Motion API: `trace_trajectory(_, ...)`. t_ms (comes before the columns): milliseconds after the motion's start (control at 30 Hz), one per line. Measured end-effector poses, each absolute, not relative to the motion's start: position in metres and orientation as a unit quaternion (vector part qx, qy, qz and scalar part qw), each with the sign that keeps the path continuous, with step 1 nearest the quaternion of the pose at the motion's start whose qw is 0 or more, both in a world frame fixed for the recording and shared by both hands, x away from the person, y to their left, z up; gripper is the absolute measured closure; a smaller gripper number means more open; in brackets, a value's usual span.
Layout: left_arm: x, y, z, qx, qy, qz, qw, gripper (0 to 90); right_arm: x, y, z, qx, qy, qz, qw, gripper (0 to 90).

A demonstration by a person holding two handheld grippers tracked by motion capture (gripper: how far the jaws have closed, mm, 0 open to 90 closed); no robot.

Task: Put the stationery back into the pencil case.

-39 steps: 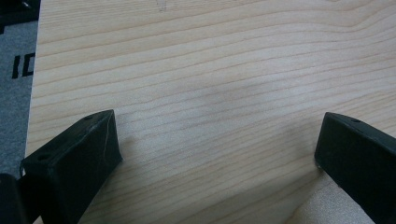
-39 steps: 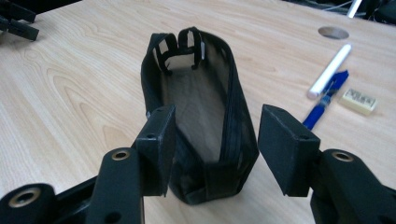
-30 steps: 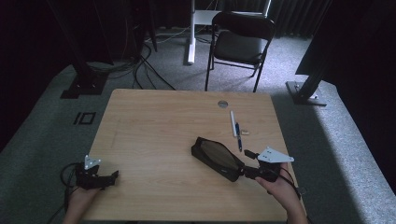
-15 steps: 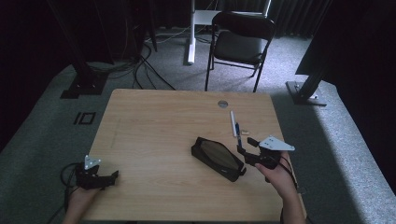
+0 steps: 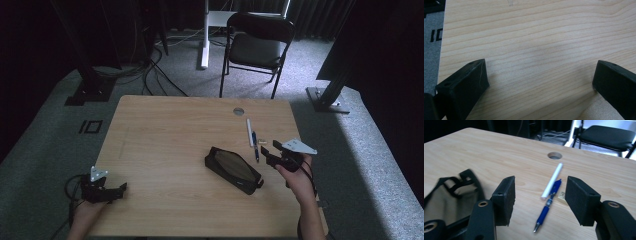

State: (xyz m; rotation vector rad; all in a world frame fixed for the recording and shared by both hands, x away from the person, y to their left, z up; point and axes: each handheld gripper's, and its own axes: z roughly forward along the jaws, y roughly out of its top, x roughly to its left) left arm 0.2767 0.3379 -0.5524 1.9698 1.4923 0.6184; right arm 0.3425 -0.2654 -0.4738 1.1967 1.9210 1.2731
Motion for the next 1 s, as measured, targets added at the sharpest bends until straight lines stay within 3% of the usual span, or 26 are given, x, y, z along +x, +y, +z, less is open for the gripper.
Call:
trace_trajectory(433, 0.277, 0.338, -0.552, 0.739, 0.56, 0.232, 0.293, 0.3, 0.376, -0.271, -0.491, 0.502, 0.679, 0.453, 0.285, 42.3)
trace_trajectory(1000, 0.277, 0.338, -0.552, 0.739, 0.56, 0.232, 0.293, 0.3, 0.416, -0.265, -0.517, 0.552, 0.67, 0.417, 0.269, 42.3)
